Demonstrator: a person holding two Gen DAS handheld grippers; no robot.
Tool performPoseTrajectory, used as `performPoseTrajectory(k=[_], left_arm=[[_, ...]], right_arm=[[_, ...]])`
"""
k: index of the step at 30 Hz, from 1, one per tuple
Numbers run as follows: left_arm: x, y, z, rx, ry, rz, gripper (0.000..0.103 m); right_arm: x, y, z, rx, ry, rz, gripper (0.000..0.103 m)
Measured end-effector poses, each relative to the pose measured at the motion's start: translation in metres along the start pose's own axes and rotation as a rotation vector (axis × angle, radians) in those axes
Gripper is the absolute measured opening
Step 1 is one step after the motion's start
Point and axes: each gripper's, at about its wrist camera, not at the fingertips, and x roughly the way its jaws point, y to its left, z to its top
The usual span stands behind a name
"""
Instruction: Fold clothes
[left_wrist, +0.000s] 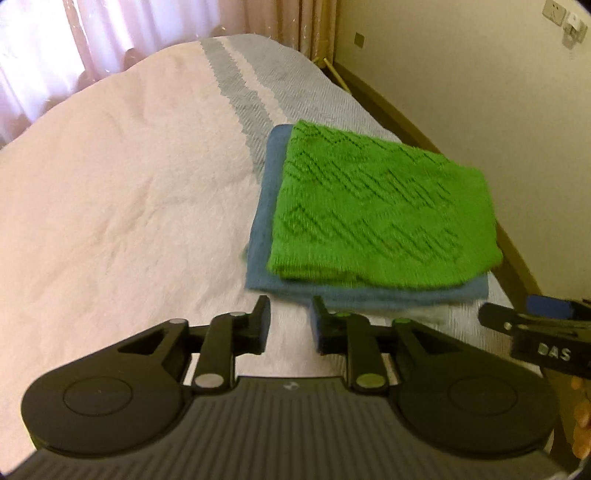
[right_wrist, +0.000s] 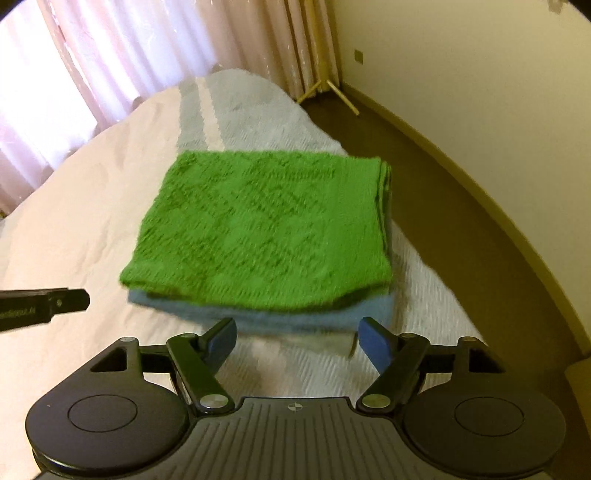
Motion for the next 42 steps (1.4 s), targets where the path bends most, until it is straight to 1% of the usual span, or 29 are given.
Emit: performPoseTrajectory(k=[2,3,4,6,8,10,11,15,19,27,29,31,34,38,42], left_arm=[[-0.016,-0.003,-0.007,0.008,-0.007,0.018,0.025],[-0.024,-0.002,-0.010,0.008,-0.011,0.026,0.027],[-0.032,-0.001,-0.013,0.008,-0.015,0.033,0.027],[-0.047,0.001,-0.019,0.003,-0.027,0.043,0.028],[-0.061,0.002,-0.025,0.004,-0.041,0.049,0.032],[-0.075,0.004,-0.031,0.007,-0.057,0.052,0.034],[-0.082,0.004,-0.035,0.008,-0.064,0.050,0.034],[-0.110,0.006,-0.052,0.011,-0.098,0.025,0.039],[-0.137,0.010,-0.070,0.026,-0.131,0.000,0.039],[-0.185,0.019,-0.107,0.061,-0.192,-0.005,0.041],[-0.196,0.022,-0.117,0.070,-0.207,-0.002,0.044],[-0.206,0.026,-0.127,0.078,-0.221,-0.001,0.050],[-0.222,0.032,-0.142,0.080,-0.239,-0.011,0.055],[-0.239,0.040,-0.162,0.094,-0.263,-0.024,0.058],[-0.255,0.048,-0.181,0.108,-0.280,-0.043,0.059]], right_arm=[[-0.005,0.006,-0.005,-0.004,0.016,-0.005,0.081],[-0.009,0.010,-0.007,-0.008,0.015,-0.009,0.086],[-0.014,0.014,-0.010,-0.011,0.012,-0.014,0.089],[-0.026,0.022,-0.015,-0.018,0.007,-0.019,0.089],[-0.040,0.029,-0.021,-0.023,0.005,-0.017,0.090],[-0.054,0.037,-0.028,-0.020,-0.004,-0.023,0.098],[-0.062,0.040,-0.032,-0.019,-0.013,-0.028,0.099],[-0.091,0.054,-0.050,-0.019,-0.043,-0.037,0.100],[-0.117,0.067,-0.069,-0.005,-0.065,-0.040,0.100],[-0.160,0.090,-0.105,0.005,-0.117,-0.070,0.100],[-0.169,0.095,-0.114,0.013,-0.131,-0.077,0.100],[-0.178,0.101,-0.123,0.019,-0.139,-0.088,0.100],[-0.193,0.110,-0.136,0.019,-0.156,-0.105,0.101],[-0.211,0.125,-0.154,0.018,-0.183,-0.121,0.102],[-0.225,0.135,-0.168,0.032,-0.204,-0.132,0.102]])
